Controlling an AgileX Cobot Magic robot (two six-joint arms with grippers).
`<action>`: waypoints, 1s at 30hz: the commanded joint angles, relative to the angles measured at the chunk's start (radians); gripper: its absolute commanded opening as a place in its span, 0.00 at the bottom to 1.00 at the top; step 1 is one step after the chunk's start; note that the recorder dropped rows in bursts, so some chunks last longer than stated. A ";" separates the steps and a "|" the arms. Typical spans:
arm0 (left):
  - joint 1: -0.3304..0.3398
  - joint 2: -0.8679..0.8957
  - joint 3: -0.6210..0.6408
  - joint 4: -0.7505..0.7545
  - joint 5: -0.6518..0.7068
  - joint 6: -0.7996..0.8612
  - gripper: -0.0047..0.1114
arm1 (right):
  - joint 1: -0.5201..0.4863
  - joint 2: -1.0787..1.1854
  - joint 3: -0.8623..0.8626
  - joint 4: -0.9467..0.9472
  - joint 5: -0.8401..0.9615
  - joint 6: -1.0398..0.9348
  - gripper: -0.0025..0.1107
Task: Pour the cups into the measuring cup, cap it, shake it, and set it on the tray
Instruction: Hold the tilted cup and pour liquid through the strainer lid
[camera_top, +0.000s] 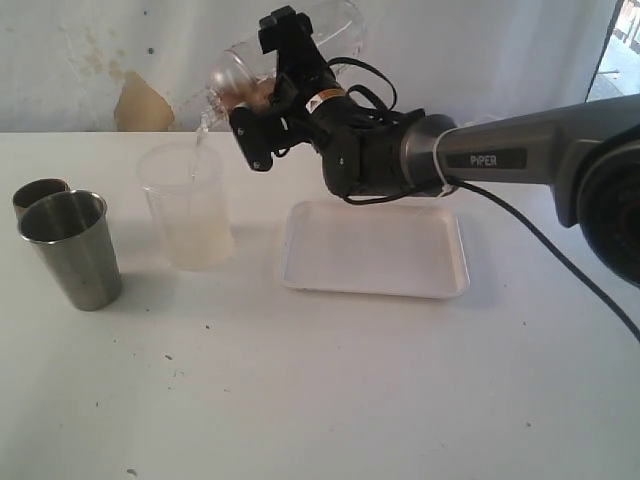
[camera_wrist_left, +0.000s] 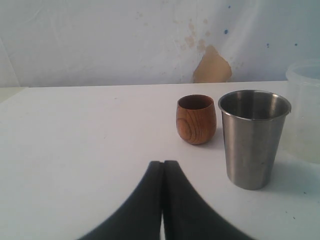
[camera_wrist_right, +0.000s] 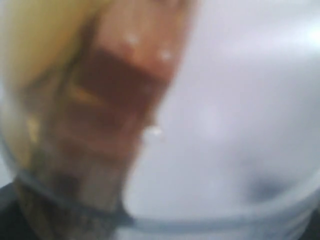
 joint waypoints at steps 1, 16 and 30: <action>0.000 -0.004 0.004 0.004 -0.005 -0.001 0.04 | -0.019 -0.002 -0.020 0.037 -0.055 -0.020 0.02; 0.000 -0.004 0.004 0.004 -0.005 -0.001 0.04 | -0.024 0.014 -0.081 0.045 0.015 -0.020 0.02; 0.000 -0.004 0.004 0.004 -0.005 -0.001 0.04 | -0.015 0.019 -0.081 -0.061 -0.060 -0.020 0.02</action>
